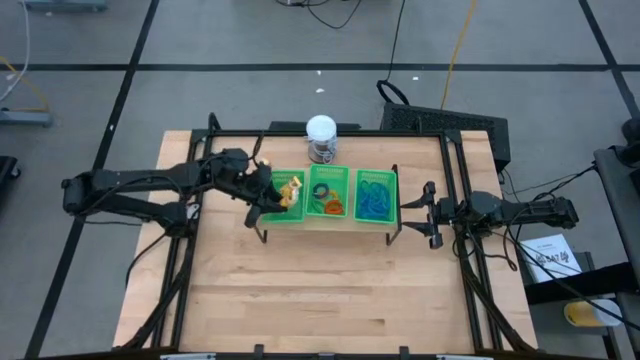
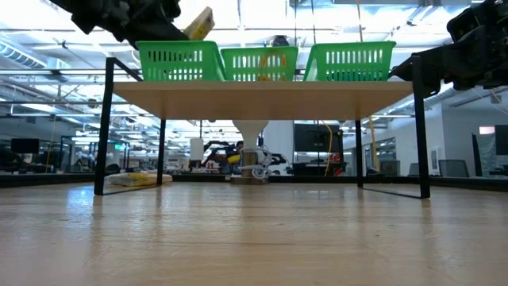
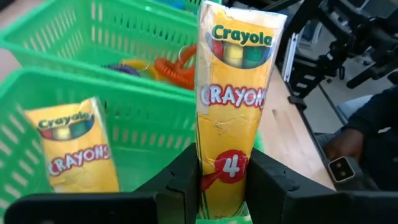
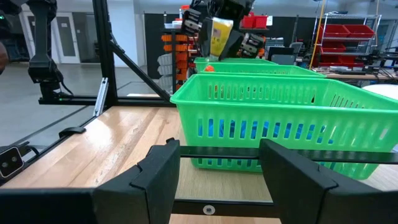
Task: Pick & Place Office Desk Supplies
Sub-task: Put the crayon box into the left green bin on the shelf
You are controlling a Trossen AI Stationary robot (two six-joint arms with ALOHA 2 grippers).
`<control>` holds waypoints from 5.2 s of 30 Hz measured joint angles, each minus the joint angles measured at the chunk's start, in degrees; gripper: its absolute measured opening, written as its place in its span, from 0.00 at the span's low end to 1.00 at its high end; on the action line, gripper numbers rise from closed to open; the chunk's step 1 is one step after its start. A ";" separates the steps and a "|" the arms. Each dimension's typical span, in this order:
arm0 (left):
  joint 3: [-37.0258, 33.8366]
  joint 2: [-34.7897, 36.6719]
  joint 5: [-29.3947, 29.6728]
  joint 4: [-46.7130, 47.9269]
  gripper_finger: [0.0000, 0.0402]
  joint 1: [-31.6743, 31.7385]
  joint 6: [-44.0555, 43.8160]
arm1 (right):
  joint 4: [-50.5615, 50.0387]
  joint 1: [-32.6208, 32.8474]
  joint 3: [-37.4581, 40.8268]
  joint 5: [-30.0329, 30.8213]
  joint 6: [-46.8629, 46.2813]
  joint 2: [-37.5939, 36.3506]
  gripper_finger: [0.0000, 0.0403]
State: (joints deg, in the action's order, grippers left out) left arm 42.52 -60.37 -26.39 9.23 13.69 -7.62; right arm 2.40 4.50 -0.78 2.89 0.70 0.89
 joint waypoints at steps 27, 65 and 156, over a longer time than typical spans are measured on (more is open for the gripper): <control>0.00 -2.19 8.53 -0.10 0.38 0.52 -6.25 | 0.00 -0.01 -0.02 0.00 -0.01 0.00 0.53; 7.98 11.99 39.36 20.86 0.59 0.59 -2.28 | 0.00 -0.01 -0.01 0.01 0.01 0.00 0.53; -37.33 10.48 43.59 -9.97 0.38 4.66 -7.48 | -0.01 0.00 -0.01 -0.01 -0.01 0.00 0.53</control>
State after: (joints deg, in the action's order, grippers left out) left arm 5.19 -49.89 17.20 -0.74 18.35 -15.10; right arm 2.39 4.50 -0.78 2.88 0.70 0.89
